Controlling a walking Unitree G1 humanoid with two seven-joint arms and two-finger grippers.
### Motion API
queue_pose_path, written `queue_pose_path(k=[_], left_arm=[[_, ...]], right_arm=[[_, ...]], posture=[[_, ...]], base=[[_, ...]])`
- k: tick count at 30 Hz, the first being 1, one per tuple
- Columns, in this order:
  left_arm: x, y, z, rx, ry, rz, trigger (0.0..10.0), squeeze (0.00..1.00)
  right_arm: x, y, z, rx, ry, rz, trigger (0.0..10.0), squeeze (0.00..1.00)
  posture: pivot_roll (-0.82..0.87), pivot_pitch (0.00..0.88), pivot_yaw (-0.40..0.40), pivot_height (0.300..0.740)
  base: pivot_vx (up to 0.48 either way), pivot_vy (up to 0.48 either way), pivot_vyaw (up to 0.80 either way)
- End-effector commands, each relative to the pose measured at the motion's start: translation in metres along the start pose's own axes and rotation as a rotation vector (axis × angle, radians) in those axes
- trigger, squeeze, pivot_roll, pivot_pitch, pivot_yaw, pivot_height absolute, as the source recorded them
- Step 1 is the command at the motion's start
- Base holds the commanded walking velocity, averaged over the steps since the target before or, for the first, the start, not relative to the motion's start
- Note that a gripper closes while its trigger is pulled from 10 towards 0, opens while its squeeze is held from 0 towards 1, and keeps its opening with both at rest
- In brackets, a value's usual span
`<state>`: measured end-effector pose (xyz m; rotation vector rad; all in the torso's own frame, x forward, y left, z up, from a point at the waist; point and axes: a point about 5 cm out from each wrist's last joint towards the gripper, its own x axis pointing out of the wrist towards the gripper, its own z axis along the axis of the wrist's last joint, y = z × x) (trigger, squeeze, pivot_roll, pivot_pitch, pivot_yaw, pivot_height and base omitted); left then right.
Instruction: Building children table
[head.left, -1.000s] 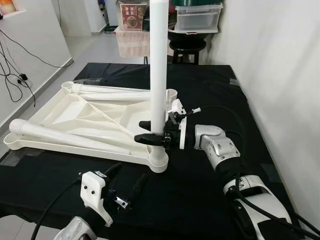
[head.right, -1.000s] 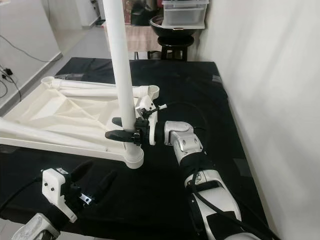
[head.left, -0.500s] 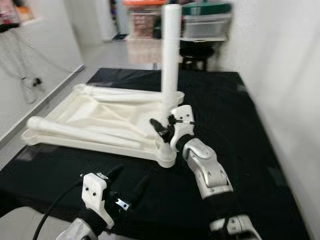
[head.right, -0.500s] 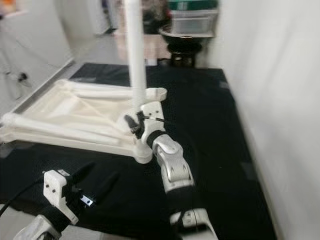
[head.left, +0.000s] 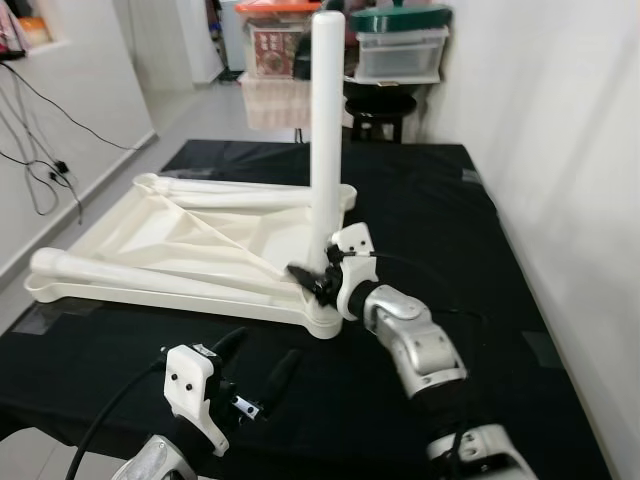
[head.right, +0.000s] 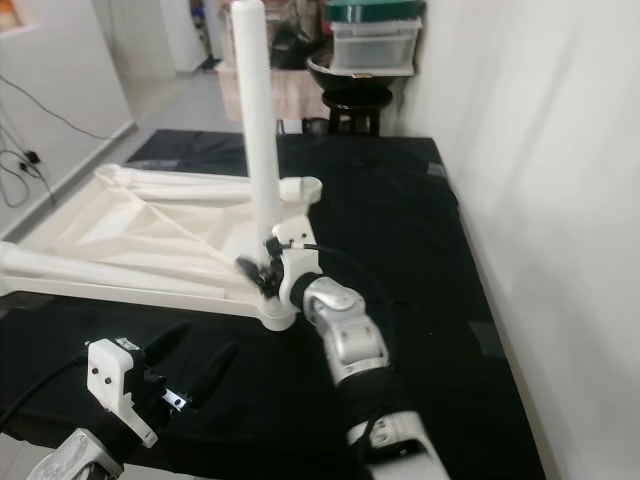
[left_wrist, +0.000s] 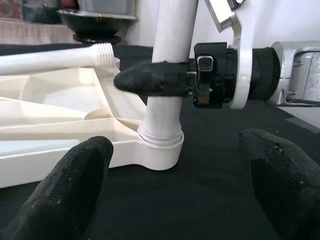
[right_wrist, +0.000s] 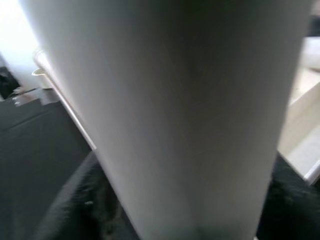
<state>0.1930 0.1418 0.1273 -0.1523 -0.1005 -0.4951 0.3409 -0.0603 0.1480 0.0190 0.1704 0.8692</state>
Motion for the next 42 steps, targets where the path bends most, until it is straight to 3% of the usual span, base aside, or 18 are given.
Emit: queue_pose_path(k=[1, 2, 4, 6, 11, 12, 13, 14, 21, 27, 29, 30, 31, 32, 33, 34, 37, 42], left_arm=[[-0.001, 0.001, -0.004, -0.013, 0.014, 0.010, 10.0, 0.00], [0.000, 0.001, -0.004, -0.014, 0.014, 0.007, 10.0, 0.00], [0.000, 0.001, -0.004, -0.014, 0.014, 0.007, 10.0, 0.00], [0.000, 0.001, -0.005, -0.015, 0.015, 0.004, 10.0, 0.00], [0.000, 0.001, -0.005, -0.013, 0.016, 0.006, 10.0, 0.00], [0.000, 0.001, -0.005, -0.012, 0.018, 0.007, 10.0, 0.00], [0.000, 0.001, -0.005, -0.011, 0.018, 0.007, 10.0, 0.00], [0.000, 0.001, -0.005, -0.011, 0.019, 0.007, 10.0, 0.00], [0.000, 0.001, -0.005, -0.011, 0.020, 0.006, 10.0, 0.00], [-0.001, 0.000, -0.003, -0.015, 0.017, 0.004, 10.0, 0.00], [-0.002, 0.000, -0.003, -0.015, 0.016, 0.004, 10.0, 0.00], [-0.003, 0.001, -0.002, -0.014, 0.015, 0.005, 10.0, 0.00], [-0.004, 0.002, -0.001, -0.013, 0.014, 0.006, 10.0, 0.00], [-0.004, 0.002, -0.001, -0.013, 0.014, 0.006, 10.0, 0.00], [-0.004, 0.003, -0.001, -0.012, 0.013, 0.008, 10.0, 0.00], [-0.004, 0.004, -0.001, -0.011, 0.014, 0.010, 10.0, 0.00], [-0.004, 0.005, -0.001, -0.013, 0.014, 0.009, 10.0, 0.00], [-0.002, 0.005, -0.001, -0.019, 0.019, -0.012, 10.0, 0.00]], right_arm=[[0.006, 0.007, 0.014, -0.036, -0.042, 0.125, 10.0, 1.00], [0.003, 0.002, 0.021, -0.075, -0.046, 0.250, 10.0, 0.00], [0.003, 0.002, 0.021, -0.075, -0.046, 0.250, 10.0, 0.00], [0.001, -0.011, 0.030, -0.143, -0.023, 0.356, 10.0, 0.00], [0.002, -0.018, 0.032, -0.154, 0.020, 0.398, 10.0, 0.00], [0.002, -0.020, 0.032, -0.147, 0.028, 0.410, 3.0, 0.00], [0.002, -0.021, 0.031, -0.142, 0.032, 0.417, 3.0, 0.00], [0.002, -0.022, 0.031, -0.138, 0.036, 0.413, 0.0, 0.00], [-0.003, -0.029, 0.027, -0.127, 0.039, 0.404, 0.0, 0.00], [-0.019, -0.037, 0.007, -0.124, 0.068, 0.352, 0.0, 0.00], [-0.021, -0.035, -0.006, -0.109, 0.122, 0.267, 0.0, 0.00], [-0.018, -0.035, -0.022, -0.053, 0.138, -0.079, 0.0, 0.00], [-0.028, -0.029, -0.038, -0.007, 0.177, -0.307, 0.0, 0.00], [-0.028, -0.029, -0.038, -0.007, 0.177, -0.307, 0.0, 0.00], [-0.036, -0.015, -0.046, 0.026, 0.197, -0.400, 0.0, 0.00], [-0.039, -0.006, -0.044, 0.007, 0.185, -0.395, 0.0, 0.00], [-0.039, -0.007, -0.040, -0.004, 0.173, -0.374, 0.0, 0.00], [-0.032, -0.025, -0.029, -0.063, 0.166, -0.361, 0.0, 0.00]], posture=[[0.02, 0.021, 0.008, 0.740], [0.03, 0.020, 0.008, 0.740], [0.03, 0.020, 0.008, 0.740], [0.03, 0.018, 0.006, 0.740], [0.04, 0.018, 0.008, 0.740], [0.04, 0.019, 0.009, 0.740], [0.04, 0.019, 0.010, 0.740], [0.04, 0.019, 0.012, 0.740], [0.04, 0.024, 0.015, 0.740], [0.03, 0.045, 0.008, 0.740], [0.02, 0.051, 0.002, 0.740], [0.01, 0.056, 0.002, 0.740], [0.01, 0.060, 0.001, 0.740], [0.01, 0.060, 0.001, 0.740], [0.01, 0.071, 0.013, 0.740], [-0.02, 0.059, 0.028, 0.740], [-0.02, 0.057, 0.026, 0.740], [0.00, 0.052, 0.013, 0.740]], base=[[0.000, 0.000, 0.00], [0.000, 0.000, 0.00], [0.000, 0.000, 0.00], [0.000, 0.000, 0.00], [0.000, 0.000, 0.00], [0.000, 0.000, 0.00], [0.000, 0.000, 0.00], [0.000, 0.000, 0.00], [0.000, 0.000, 0.00], [0.000, 0.000, 0.00], [0.000, 0.000, 0.00], [0.000, 0.000, 0.00], [0.000, 0.000, 0.00], [0.000, 0.000, 0.00], [0.000, 0.000, 0.00], [0.000, 0.000, 0.00], [0.000, 0.000, 0.00], [0.000, 0.000, 0.00]])
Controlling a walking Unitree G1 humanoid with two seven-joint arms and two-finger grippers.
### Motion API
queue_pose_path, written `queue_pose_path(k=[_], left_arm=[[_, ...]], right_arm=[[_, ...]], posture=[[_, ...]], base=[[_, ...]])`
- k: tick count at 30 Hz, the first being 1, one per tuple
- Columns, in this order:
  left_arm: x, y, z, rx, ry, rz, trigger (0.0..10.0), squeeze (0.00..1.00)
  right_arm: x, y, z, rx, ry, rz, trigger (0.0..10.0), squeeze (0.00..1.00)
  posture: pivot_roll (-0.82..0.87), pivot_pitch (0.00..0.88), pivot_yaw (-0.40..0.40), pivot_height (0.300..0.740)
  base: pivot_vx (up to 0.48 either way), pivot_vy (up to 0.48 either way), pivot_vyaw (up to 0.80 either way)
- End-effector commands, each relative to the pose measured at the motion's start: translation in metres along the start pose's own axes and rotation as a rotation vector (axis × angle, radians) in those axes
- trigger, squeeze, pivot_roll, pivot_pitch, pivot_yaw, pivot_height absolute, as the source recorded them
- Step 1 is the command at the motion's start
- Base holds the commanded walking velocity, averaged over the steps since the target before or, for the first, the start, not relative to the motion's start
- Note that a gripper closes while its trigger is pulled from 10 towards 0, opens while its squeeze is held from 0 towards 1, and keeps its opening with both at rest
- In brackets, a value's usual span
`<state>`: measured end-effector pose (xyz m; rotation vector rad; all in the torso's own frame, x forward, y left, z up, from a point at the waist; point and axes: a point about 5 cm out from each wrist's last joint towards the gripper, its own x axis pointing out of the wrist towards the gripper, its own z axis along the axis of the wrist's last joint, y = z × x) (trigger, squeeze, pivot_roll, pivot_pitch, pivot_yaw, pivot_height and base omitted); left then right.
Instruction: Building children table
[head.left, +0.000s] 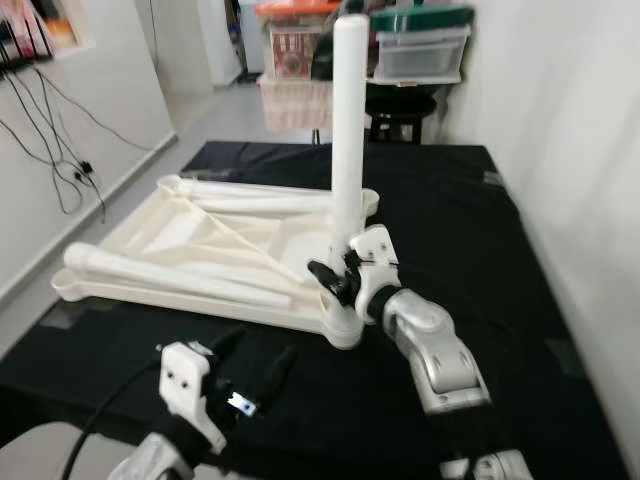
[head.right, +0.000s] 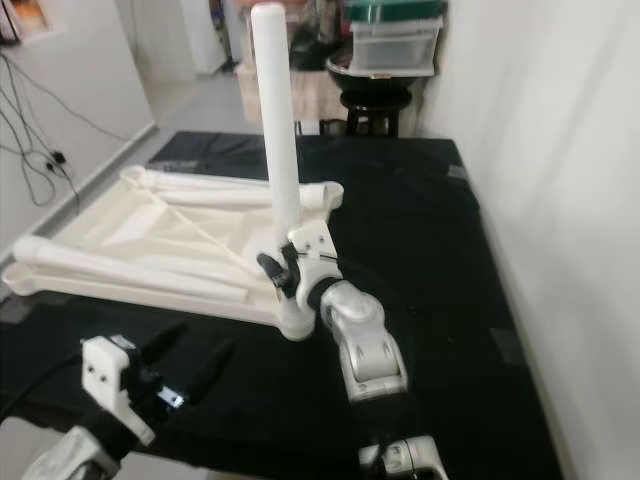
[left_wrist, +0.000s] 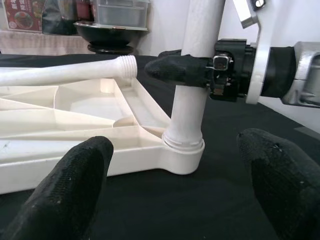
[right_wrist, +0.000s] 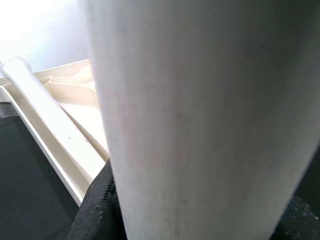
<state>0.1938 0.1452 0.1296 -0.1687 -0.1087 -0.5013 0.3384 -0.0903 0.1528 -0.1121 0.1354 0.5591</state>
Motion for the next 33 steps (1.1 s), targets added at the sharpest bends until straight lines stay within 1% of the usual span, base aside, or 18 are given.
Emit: queue_pose_path(k=[1, 2, 3, 8, 9, 10, 12, 13, 14, 15, 16, 17, 18, 20, 21, 23, 24, 33], left_arm=[[-0.002, 0.002, -0.004, -0.003, 0.028, 0.002, 10.0, 0.00], [-0.001, 0.002, -0.004, 0.000, 0.026, 0.009, 10.0, 0.00], [-0.001, 0.002, -0.004, 0.002, 0.023, 0.018, 10.0, 0.00], [0.000, 0.002, -0.005, 0.004, 0.021, 0.025, 10.0, 0.00], [0.000, 0.002, -0.005, 0.004, 0.021, 0.025, 10.0, 0.00], [0.000, 0.002, -0.005, 0.002, 0.022, 0.023, 10.0, 0.00], [0.000, 0.002, -0.005, 0.002, 0.022, 0.023, 10.0, 0.00], [0.001, 0.002, -0.005, 0.001, 0.022, 0.020, 10.0, 0.00], [0.001, 0.003, -0.006, -0.001, 0.023, 0.018, 10.0, 0.00], [0.001, 0.003, -0.007, -0.001, 0.024, 0.017, 10.0, 0.00], [0.001, 0.003, -0.007, -0.001, 0.024, 0.017, 10.0, 0.00], [0.001, 0.003, -0.007, -0.001, 0.025, 0.017, 10.0, 0.00], [0.001, 0.003, -0.007, -0.001, 0.025, 0.017, 10.0, 0.00], [0.002, 0.003, -0.007, 0.001, 0.026, 0.018, 10.0, 0.00], [0.002, 0.003, -0.008, 0.001, 0.027, 0.019, 10.0, 0.00], [0.002, 0.003, -0.008, 0.000, 0.028, 0.019, 10.0, 0.00], [0.002, 0.003, -0.009, 0.000, 0.029, 0.018, 10.0, 0.00], [0.001, 0.002, -0.009, -0.004, 0.030, 0.016, 10.0, 0.00]], right_arm=[[-0.001, -0.004, -0.029, 0.016, 0.153, -0.004, 10.0, 0.00], [0.002, -0.002, -0.026, 0.008, 0.139, 0.034, 10.0, 0.00], [0.004, -0.002, -0.017, 0.007, 0.111, 0.052, 10.0, 1.00], [0.010, -0.002, 0.016, 0.009, -0.029, 0.179, 10.0, 1.00], [0.010, -0.002, 0.016, 0.009, -0.029, 0.179, 10.0, 1.00], [0.011, -0.003, 0.024, 0.015, -0.074, 0.243, 10.0, 1.00], [0.011, -0.003, 0.024, 0.015, -0.074, 0.243, 10.0, 1.00], [0.012, -0.004, 0.030, 0.007, -0.106, 0.304, 10.0, 1.00], [0.012, -0.005, 0.033, -0.010, -0.129, 0.385, 10.0, 0.34], [0.011, -0.004, 0.033, -0.022, -0.134, 0.479, 10.0, 0.00], [0.011, -0.004, 0.033, -0.022, -0.134, 0.479, 10.0, 0.00], [0.009, -0.002, 0.031, -0.041, -0.124, 0.567, 10.0, 0.00], [0.009, -0.002, 0.031, -0.041, -0.124, 0.567, 10.0, 0.00], [0.009, 0.000, 0.023, -0.072, -0.090, 0.678, 10.0, 0.00], [0.011, 0.002, 0.020, -0.074, -0.068, 0.709, 7.9, 0.00], [0.012, 0.002, 0.017, -0.072, -0.056, 0.724, 7.9, 0.00], [0.015, 0.003, 0.017, -0.060, -0.051, 0.730, 0.0, 0.00], [0.018, -0.004, 0.013, -0.016, -0.066, 0.697, 0.0, 0.00]], posture=[[0.01, 0.048, 0.013, 0.740], [0.01, 0.047, 0.012, 0.740], [0.01, 0.046, 0.011, 0.740], [0.02, 0.039, 0.012, 0.740], [0.02, 0.039, 0.012, 0.740], [0.01, 0.032, 0.013, 0.740], [0.01, 0.032, 0.013, 0.740], [0.02, 0.027, 0.013, 0.740], [0.02, 0.022, 0.014, 0.740], [0.02, 0.019, 0.012, 0.740], [0.02, 0.019, 0.012, 0.740], [0.02, 0.017, 0.013, 0.740], [0.02, 0.017, 0.013, 0.740], [0.02, 0.014, 0.013, 0.740], [0.02, 0.007, 0.016, 0.740], [0.02, 0.007, 0.016, 0.740], [0.03, 0.004, 0.018, 0.740], [0.03, 0.014, 0.018, 0.740]], base=[[0.000, 0.000, 0.00], [0.000, 0.000, 0.00], [0.000, 0.000, 0.00], [0.000, 0.000, 0.00], [0.000, 0.000, 0.00], [0.000, 0.000, 0.00], [0.000, 0.000, 0.00], [0.000, 0.000, 0.00], [0.000, 0.000, 0.00], [0.000, 0.000, 0.00], [0.000, 0.000, 0.00], [0.000, 0.000, 0.00], [0.000, 0.000, 0.00], [0.000, 0.000, 0.00], [0.000, 0.000, 0.00], [0.000, 0.000, 0.00], [0.000, 0.000, 0.00], [0.000, 0.000, 0.00]])
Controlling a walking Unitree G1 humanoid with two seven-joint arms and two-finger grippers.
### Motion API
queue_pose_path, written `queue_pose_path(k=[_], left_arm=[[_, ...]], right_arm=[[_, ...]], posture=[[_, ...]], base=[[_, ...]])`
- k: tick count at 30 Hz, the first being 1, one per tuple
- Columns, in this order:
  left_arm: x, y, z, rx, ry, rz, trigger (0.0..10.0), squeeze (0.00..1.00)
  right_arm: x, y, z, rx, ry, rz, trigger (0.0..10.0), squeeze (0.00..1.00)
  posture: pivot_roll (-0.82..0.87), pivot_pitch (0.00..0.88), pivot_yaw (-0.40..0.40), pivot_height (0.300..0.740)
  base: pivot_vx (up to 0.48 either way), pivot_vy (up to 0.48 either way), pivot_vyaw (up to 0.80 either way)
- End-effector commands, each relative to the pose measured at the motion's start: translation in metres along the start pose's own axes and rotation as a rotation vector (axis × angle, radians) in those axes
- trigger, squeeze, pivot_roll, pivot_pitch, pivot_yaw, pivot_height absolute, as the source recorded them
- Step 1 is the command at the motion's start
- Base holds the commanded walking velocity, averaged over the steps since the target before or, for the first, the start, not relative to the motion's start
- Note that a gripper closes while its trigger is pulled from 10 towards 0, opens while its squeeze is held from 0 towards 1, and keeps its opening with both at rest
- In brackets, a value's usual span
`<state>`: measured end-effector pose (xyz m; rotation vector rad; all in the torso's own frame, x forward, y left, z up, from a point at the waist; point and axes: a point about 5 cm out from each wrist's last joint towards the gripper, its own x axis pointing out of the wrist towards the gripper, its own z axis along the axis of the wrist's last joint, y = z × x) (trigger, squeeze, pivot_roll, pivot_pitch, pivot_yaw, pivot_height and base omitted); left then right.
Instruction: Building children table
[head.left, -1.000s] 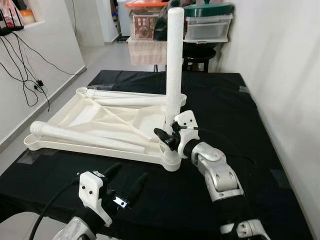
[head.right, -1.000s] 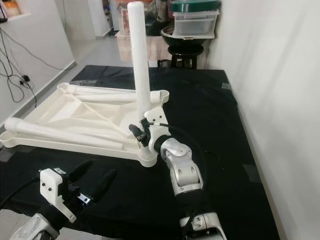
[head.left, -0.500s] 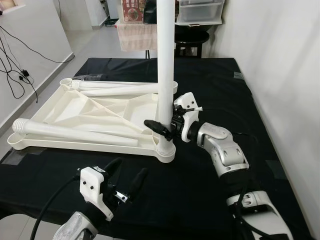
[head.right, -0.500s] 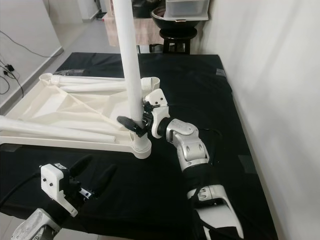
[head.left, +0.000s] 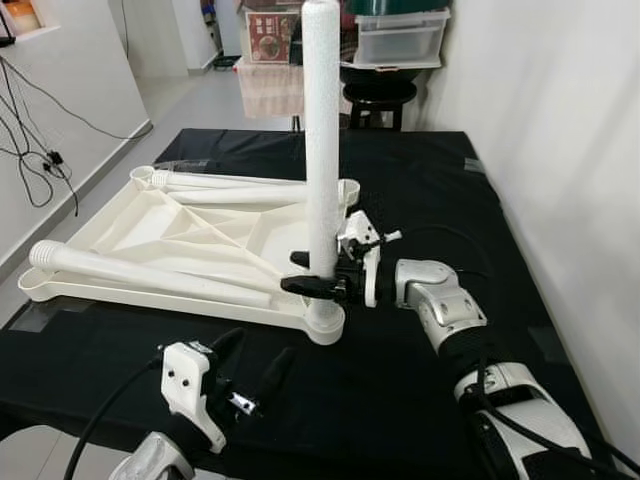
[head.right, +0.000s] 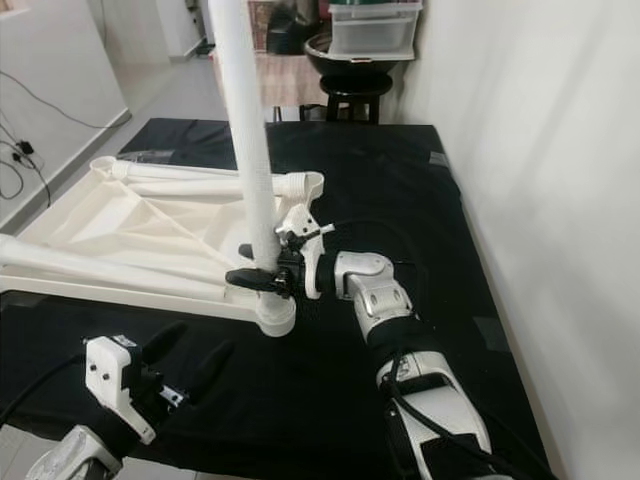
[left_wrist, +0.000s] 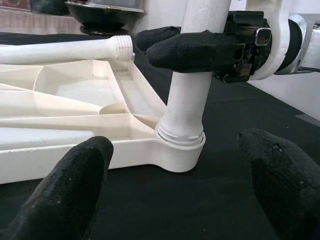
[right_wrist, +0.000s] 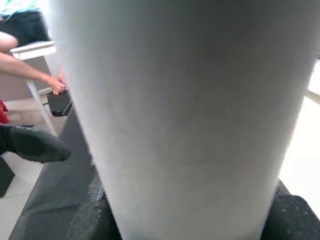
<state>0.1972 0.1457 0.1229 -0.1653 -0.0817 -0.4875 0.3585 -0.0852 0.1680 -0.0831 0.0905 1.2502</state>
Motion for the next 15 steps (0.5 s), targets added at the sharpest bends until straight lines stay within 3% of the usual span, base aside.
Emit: queue_pose_path(k=[1, 5, 6, 7, 8, 9, 10, 11, 12, 15], left_arm=[[-0.002, -0.001, -0.001, -0.002, 0.003, 0.000, 10.0, 0.00], [-0.002, -0.001, -0.001, -0.002, 0.002, 0.000, 10.0, 0.00], [-0.003, -0.001, 0.000, -0.001, 0.001, 0.000, 10.0, 0.00], [-0.004, -0.001, 0.000, 0.000, 0.001, 0.000, 10.0, 0.00], [-0.004, -0.001, 0.000, 0.000, 0.001, 0.000, 10.0, 0.00], [-0.004, 0.000, 0.001, 0.000, -0.001, 0.002, 10.0, 0.00], [-0.004, 0.000, 0.001, 0.000, -0.001, 0.004, 10.0, 0.00], [-0.004, 0.000, 0.001, 0.000, -0.001, 0.004, 10.0, 0.00], [-0.004, 0.001, 0.001, 0.001, -0.001, 0.005, 10.0, 0.00], [0.000, 0.000, 0.000, -0.005, -0.001, -0.013, 10.0, 0.00]], right_arm=[[-0.002, 0.003, -0.014, 0.026, 0.029, -0.033, 0.0, 0.00], [-0.004, 0.003, -0.028, 0.019, 0.110, -0.165, 0.0, 0.00], [-0.006, -0.007, -0.034, 0.063, 0.116, -0.534, 0.0, 0.00], [-0.013, -0.013, -0.039, 0.101, 0.130, -0.805, 0.0, 0.00], [-0.013, -0.013, -0.039, 0.101, 0.130, -0.805, 0.0, 0.00], [-0.008, 0.013, -0.053, 0.173, 0.140, -0.840, 0.0, 0.00], [-0.006, 0.033, -0.061, 0.185, 0.162, -0.829, 0.0, 0.00], [-0.006, 0.033, -0.061, 0.185, 0.162, -0.829, 0.0, 0.00], [-0.003, 0.047, -0.064, 0.183, 0.169, -0.762, 0.0, 0.00], [0.000, 0.027, -0.057, 0.160, 0.168, -0.723, 0.0, 0.00]], posture=[[0.03, 0.019, 0.016, 0.740], [0.03, 0.024, 0.010, 0.740], [0.03, 0.031, -0.008, 0.740], [0.03, 0.031, -0.008, 0.740], [0.03, 0.031, -0.008, 0.740], [0.01, 0.046, 0.016, 0.740], [0.01, 0.046, 0.020, 0.740], [0.01, 0.046, 0.020, 0.740], [0.01, 0.046, 0.020, 0.740], [0.01, 0.023, -0.008, 0.740]], base=[[0.000, 0.000, 0.00], [0.000, 0.000, 0.00], [0.000, 0.000, 0.00], [0.000, 0.000, 0.00], [0.000, 0.000, 0.00], [0.000, 0.000, 0.00], [0.000, 0.000, 0.00], [0.000, 0.000, 0.00], [0.000, 0.000, 0.00], [0.000, 0.000, 0.00]])
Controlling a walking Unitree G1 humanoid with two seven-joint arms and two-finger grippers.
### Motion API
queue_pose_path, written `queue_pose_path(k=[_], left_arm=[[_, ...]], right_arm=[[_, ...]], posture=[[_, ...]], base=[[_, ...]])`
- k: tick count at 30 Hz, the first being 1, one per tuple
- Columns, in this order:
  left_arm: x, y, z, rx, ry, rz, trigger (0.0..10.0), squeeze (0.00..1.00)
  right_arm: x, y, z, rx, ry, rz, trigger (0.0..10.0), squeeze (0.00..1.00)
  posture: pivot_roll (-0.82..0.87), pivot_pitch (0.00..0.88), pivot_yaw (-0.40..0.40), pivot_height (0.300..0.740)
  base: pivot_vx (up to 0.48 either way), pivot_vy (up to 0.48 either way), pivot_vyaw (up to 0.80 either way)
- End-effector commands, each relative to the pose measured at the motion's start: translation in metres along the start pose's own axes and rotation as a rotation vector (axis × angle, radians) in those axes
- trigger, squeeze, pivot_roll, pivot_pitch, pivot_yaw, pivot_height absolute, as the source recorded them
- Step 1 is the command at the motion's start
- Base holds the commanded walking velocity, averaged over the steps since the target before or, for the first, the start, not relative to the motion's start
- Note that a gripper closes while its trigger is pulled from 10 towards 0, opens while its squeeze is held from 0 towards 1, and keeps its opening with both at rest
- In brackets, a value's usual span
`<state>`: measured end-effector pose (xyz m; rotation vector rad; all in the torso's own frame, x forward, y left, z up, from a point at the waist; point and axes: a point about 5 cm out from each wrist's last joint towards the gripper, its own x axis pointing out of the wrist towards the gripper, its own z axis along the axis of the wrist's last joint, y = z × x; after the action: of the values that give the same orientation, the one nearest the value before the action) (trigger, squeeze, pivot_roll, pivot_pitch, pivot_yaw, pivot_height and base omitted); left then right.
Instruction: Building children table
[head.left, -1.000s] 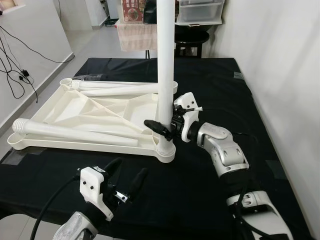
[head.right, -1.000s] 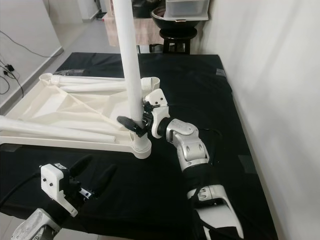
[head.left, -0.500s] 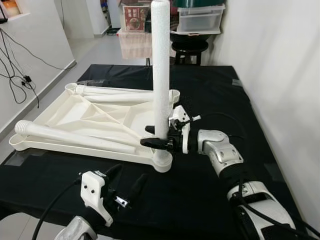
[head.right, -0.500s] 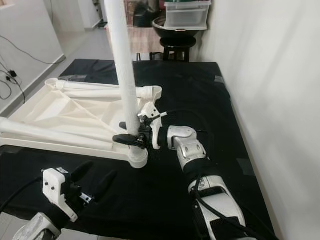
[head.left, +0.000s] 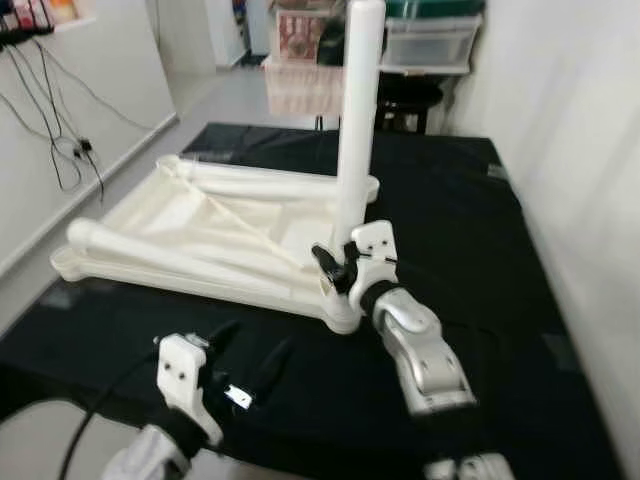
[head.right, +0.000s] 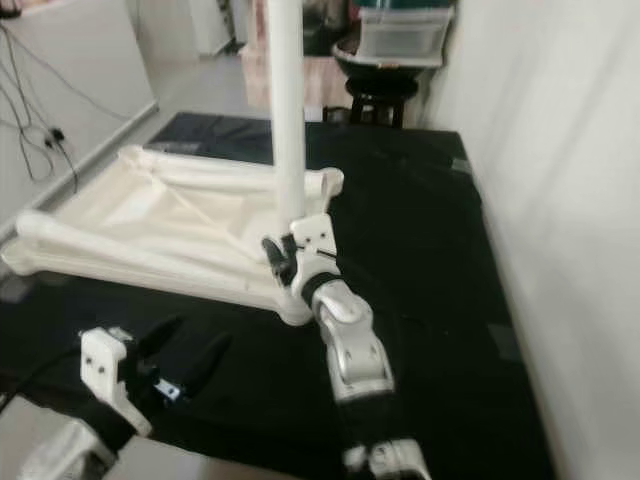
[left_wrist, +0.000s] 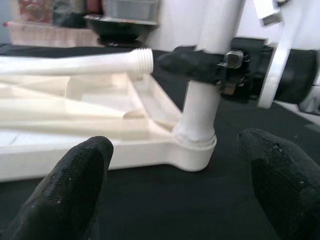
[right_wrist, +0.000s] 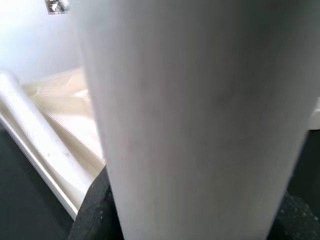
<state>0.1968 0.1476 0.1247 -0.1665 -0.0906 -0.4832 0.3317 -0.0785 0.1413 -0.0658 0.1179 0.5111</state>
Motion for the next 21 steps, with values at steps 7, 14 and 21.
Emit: queue_pose_path(k=[7, 14, 21], left_arm=[[0.003, -0.001, -0.001, -0.007, -0.019, 0.026, 10.0, 0.00], [0.006, -0.002, -0.002, -0.018, -0.016, 0.005, 10.0, 0.00], [0.007, -0.003, -0.003, -0.020, -0.015, 0.001, 10.0, 0.00]], right_arm=[[0.011, -0.001, -0.011, -0.003, 0.127, -0.018, 10.0, 0.00], [0.019, -0.002, 0.031, -0.009, -0.056, 0.383, 10.0, 0.78], [0.018, -0.010, 0.042, -0.092, -0.093, 0.599, 10.0, 0.00]], posture=[[0.01, 0.020, -0.012, 0.740], [0.00, 0.014, -0.003, 0.740], [0.00, 0.009, -0.007, 0.740]], base=[[0.000, 0.000, 0.00], [0.000, 0.000, 0.00], [0.000, 0.000, 0.00]])
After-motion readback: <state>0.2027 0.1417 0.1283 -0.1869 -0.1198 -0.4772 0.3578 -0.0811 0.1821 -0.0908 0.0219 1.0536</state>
